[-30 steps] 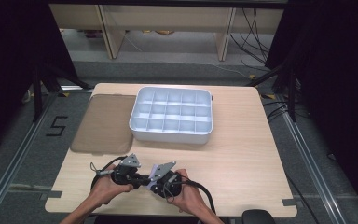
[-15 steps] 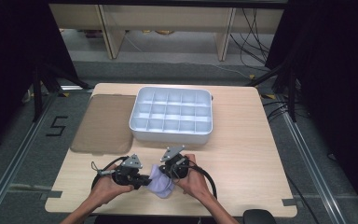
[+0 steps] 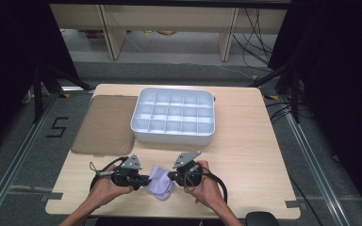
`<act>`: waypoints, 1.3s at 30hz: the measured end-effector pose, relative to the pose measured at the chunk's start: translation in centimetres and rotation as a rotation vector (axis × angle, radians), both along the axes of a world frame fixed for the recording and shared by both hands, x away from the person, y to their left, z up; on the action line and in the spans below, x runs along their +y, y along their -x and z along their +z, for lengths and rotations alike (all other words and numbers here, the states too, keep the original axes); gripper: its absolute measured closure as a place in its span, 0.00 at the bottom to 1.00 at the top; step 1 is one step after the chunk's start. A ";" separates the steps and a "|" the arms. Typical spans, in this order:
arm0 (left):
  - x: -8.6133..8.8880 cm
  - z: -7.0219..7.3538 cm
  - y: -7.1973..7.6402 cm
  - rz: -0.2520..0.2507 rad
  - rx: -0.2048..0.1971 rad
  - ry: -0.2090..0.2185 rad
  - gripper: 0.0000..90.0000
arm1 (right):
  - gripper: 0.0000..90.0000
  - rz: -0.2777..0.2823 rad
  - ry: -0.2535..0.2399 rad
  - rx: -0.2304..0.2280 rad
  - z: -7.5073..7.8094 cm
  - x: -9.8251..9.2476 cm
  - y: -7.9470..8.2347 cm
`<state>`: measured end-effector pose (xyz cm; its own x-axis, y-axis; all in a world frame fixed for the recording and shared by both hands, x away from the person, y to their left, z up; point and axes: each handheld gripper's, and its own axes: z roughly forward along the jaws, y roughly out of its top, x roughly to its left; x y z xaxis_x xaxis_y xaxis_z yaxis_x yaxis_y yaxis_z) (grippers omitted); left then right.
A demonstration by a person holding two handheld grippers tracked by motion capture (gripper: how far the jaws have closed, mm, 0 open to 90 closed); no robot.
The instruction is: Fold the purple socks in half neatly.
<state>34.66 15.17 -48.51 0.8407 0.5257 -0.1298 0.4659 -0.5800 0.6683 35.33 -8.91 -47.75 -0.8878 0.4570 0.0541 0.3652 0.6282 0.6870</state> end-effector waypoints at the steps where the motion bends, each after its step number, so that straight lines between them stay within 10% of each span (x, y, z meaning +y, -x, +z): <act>1: -0.1 0.2 0.2 0.010 0.005 0.005 0.91 | 0.98 0.004 0.022 0.027 -0.5 -0.2 0.3; 13: -2.1 1.3 1.1 -0.041 -0.042 0.009 0.90 | 0.98 -0.015 0.080 0.066 -1.9 0.2 0.0; 24: -5.2 0.9 1.5 -0.176 -0.067 -0.090 0.90 | 0.98 -0.030 0.077 0.096 -2.2 -0.3 -0.4; 34: -6.0 -0.4 1.9 -0.169 -0.060 -0.094 0.90 | 0.97 -0.077 -0.024 -0.009 0.7 -1.7 -0.8; 39: -6.0 -0.4 1.7 -0.196 -0.079 -0.123 0.90 | 0.97 -0.002 -0.055 -0.042 1.7 -0.2 -1.1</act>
<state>32.92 9.20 -48.91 0.9331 0.3595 -0.0051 0.2858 -0.7331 0.6172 36.38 -9.07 -46.03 -0.8889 0.4561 0.0416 0.3365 0.5887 0.7350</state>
